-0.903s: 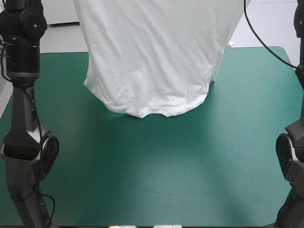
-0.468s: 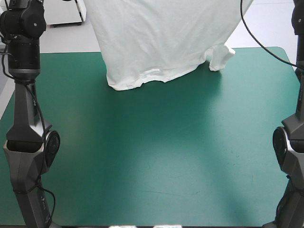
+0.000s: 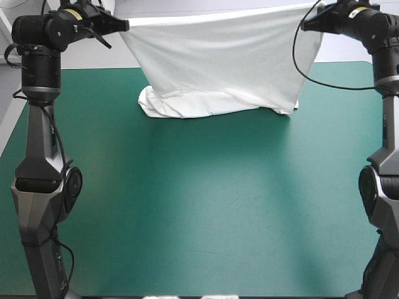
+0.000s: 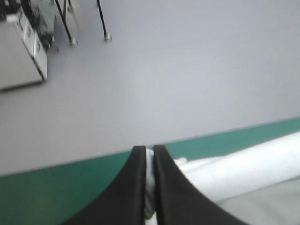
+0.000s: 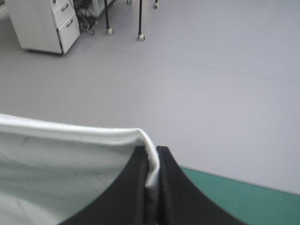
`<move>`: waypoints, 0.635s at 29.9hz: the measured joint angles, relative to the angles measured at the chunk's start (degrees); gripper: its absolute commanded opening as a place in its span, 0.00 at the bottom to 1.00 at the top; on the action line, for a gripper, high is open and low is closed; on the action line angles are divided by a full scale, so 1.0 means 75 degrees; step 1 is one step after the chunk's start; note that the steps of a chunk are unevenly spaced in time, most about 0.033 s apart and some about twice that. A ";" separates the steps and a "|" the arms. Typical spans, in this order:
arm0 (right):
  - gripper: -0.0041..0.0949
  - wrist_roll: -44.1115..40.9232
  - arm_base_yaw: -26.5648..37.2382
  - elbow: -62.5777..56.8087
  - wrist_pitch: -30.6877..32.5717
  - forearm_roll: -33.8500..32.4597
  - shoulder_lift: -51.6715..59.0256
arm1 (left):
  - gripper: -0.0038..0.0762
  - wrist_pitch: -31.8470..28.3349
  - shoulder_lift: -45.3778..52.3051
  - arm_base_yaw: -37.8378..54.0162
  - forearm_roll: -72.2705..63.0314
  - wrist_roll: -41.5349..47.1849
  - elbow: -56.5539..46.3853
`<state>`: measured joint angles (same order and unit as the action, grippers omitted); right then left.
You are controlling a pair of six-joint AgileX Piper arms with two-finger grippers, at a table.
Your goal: Fold the cloth
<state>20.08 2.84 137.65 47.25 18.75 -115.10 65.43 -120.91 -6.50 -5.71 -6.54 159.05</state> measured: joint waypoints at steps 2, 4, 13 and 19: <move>0.02 0.0077 0.0000 -0.0752 0.0088 0.0057 0.0236 | 0.04 0.0688 -0.0076 0.0000 0.0046 0.0143 -0.0018; 0.02 0.0158 0.0000 -0.1557 0.0158 0.0071 0.0521 | 0.04 0.0856 -0.0111 0.0000 0.0002 0.0301 -0.0160; 0.02 0.0362 0.0016 -0.4916 0.0274 0.0072 0.2195 | 0.04 0.0863 0.0762 0.0000 -0.0857 0.0457 -0.2627; 0.02 0.0370 0.0016 -0.6443 0.0375 0.0144 0.3226 | 0.04 0.0863 0.2423 0.0005 -0.0850 0.0257 -0.6134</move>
<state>22.86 2.96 89.32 50.06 19.84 -90.90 71.90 -102.73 -6.46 -12.08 -4.62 113.05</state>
